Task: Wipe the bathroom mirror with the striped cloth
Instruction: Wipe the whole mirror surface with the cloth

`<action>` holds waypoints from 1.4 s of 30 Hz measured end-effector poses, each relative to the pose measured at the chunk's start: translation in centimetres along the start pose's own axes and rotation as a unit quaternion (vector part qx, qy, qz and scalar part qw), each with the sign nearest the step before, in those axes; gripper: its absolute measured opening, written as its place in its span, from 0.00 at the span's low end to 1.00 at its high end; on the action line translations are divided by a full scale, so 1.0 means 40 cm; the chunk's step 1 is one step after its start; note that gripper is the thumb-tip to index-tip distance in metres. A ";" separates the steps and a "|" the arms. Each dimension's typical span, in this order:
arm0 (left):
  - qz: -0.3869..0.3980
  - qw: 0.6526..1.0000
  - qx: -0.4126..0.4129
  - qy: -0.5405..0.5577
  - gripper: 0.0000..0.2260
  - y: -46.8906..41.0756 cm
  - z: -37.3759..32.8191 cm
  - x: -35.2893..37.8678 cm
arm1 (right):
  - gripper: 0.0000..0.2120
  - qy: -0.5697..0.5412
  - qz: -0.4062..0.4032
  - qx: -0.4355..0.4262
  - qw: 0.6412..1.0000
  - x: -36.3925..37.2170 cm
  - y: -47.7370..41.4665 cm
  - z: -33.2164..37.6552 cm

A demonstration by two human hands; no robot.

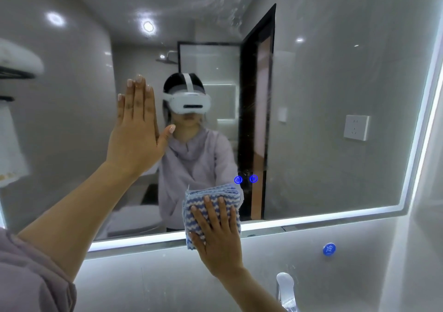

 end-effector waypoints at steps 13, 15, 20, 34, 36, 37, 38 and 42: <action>0.011 1.000 -0.003 -0.006 0.37 0.003 -0.006 -0.006 | 0.33 -0.015 -0.029 0.086 0.996 -0.054 0.031 -0.189; 0.012 1.000 -0.004 -0.009 0.37 0.002 -0.007 -0.007 | 0.33 -0.006 -0.012 0.085 0.996 -0.059 0.045 -0.232; 0.015 1.000 -0.006 -0.011 0.38 0.002 -0.009 -0.008 | 0.33 -0.011 -0.009 0.150 0.989 -0.099 0.085 -0.378; 0.006 1.000 -0.002 -0.017 0.37 0.000 -0.007 -0.003 | 0.34 -0.047 -0.010 0.097 0.994 -0.029 0.033 -0.175; 0.007 1.000 -0.002 -0.019 0.37 0.000 -0.005 0.000 | 0.33 -0.029 -0.015 0.060 0.998 -0.014 0.029 -0.127; 0.007 1.000 -0.002 -0.019 0.37 0.000 -0.005 0.001 | 0.33 -0.021 -0.022 0.052 0.998 -0.013 0.028 -0.121; 0.006 1.000 -0.002 -0.021 0.37 0.000 -0.004 0.001 | 0.32 -0.015 -0.026 0.049 0.998 -0.016 0.027 -0.123; 0.005 1.000 0.000 -0.026 0.37 0.000 -0.005 0.000 | 0.31 -0.013 -0.021 0.036 0.999 -0.027 0.025 -0.148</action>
Point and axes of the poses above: each hand's wrist, its own y-axis away from the middle knuckle, its own x-axis out of the palm, z = x × y, the point moved 10 cm from there along -y, towards the middle knuckle, and after that the axes turned 1 degree about -z, right-handed, at the moved point
